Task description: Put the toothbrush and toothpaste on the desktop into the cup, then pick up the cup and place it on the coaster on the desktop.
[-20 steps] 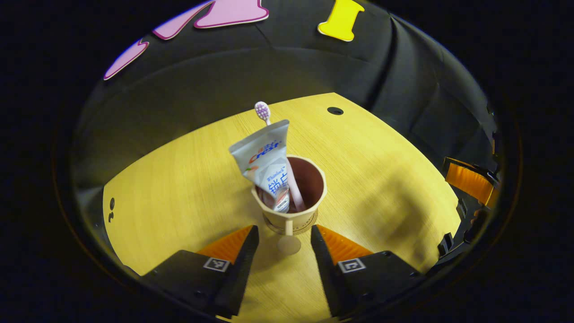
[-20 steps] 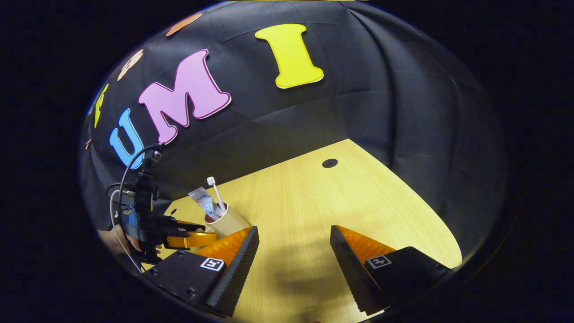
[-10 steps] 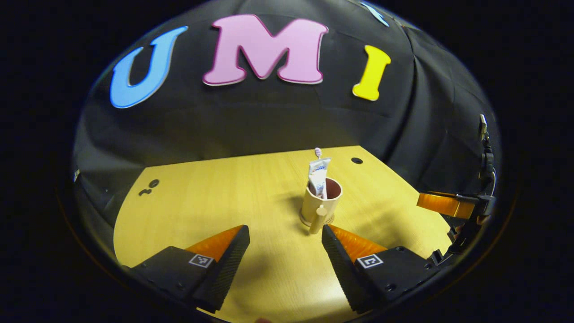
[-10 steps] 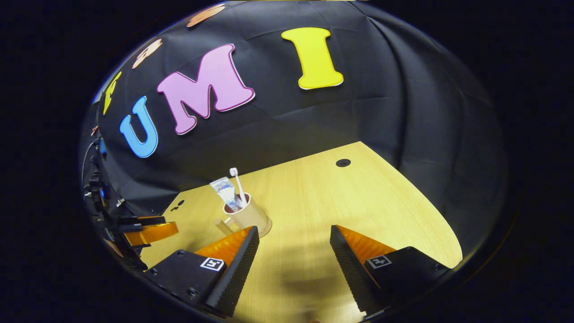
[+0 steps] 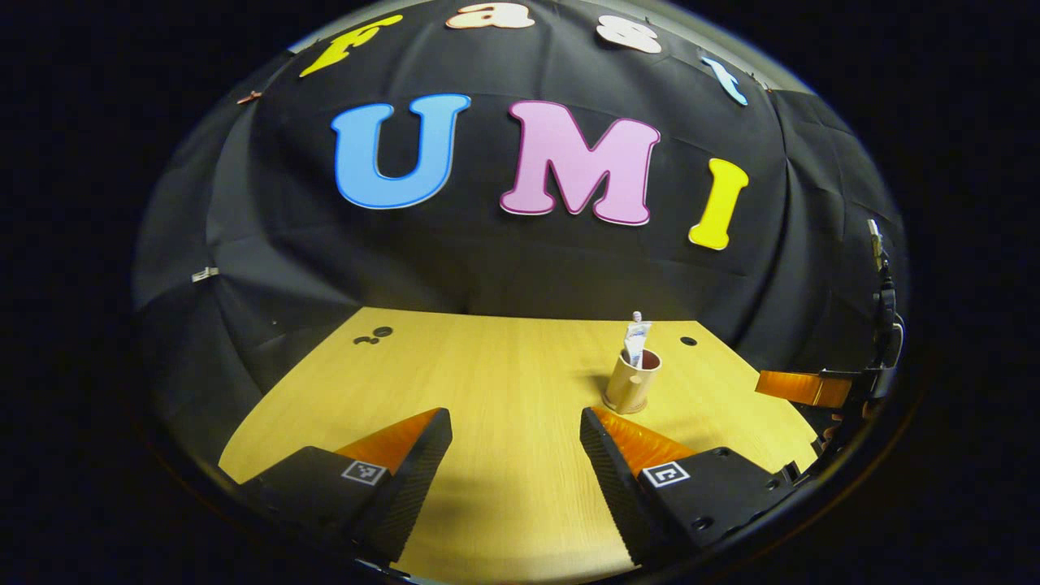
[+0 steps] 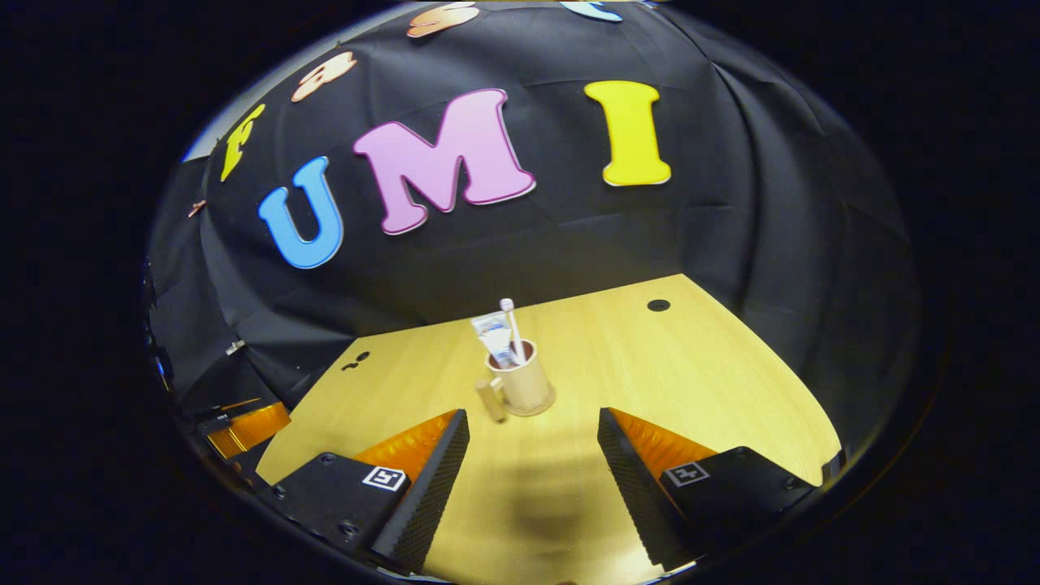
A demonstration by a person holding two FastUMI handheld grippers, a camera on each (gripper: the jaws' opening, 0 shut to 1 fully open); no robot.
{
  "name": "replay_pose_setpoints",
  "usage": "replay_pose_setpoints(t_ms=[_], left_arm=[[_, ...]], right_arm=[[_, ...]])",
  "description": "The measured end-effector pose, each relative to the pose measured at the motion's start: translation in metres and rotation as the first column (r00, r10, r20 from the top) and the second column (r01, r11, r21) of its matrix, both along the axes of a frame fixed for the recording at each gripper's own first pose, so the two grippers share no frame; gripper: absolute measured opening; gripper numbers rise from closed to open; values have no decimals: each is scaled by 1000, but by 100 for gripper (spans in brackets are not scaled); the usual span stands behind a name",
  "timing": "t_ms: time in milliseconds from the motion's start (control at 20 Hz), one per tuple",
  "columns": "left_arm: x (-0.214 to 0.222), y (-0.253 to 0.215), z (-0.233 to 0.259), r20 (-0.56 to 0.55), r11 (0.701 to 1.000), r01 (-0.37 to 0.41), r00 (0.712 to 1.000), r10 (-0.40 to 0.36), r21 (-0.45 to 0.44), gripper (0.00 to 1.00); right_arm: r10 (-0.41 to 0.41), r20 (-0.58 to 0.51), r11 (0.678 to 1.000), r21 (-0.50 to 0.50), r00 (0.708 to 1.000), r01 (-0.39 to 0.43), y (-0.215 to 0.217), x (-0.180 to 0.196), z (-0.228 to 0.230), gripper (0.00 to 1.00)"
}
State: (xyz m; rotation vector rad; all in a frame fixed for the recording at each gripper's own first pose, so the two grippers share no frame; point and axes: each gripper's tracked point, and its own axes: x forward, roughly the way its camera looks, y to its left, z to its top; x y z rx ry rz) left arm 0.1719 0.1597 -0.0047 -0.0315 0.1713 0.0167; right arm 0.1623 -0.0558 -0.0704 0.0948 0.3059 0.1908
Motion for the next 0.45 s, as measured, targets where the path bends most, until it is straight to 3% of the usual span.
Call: replay_pose_setpoints(t_ms=[250,450], left_arm=[[-41,20,5,38,998,-59,998,58,7,98],[-66,-6,6,51,998,45,998,-47,39,98]], right_arm=[[7,33,1000,-20,999,-6,35,-41,5,98],[9,39,999,-37,999,-8,52,-67,2,98]])
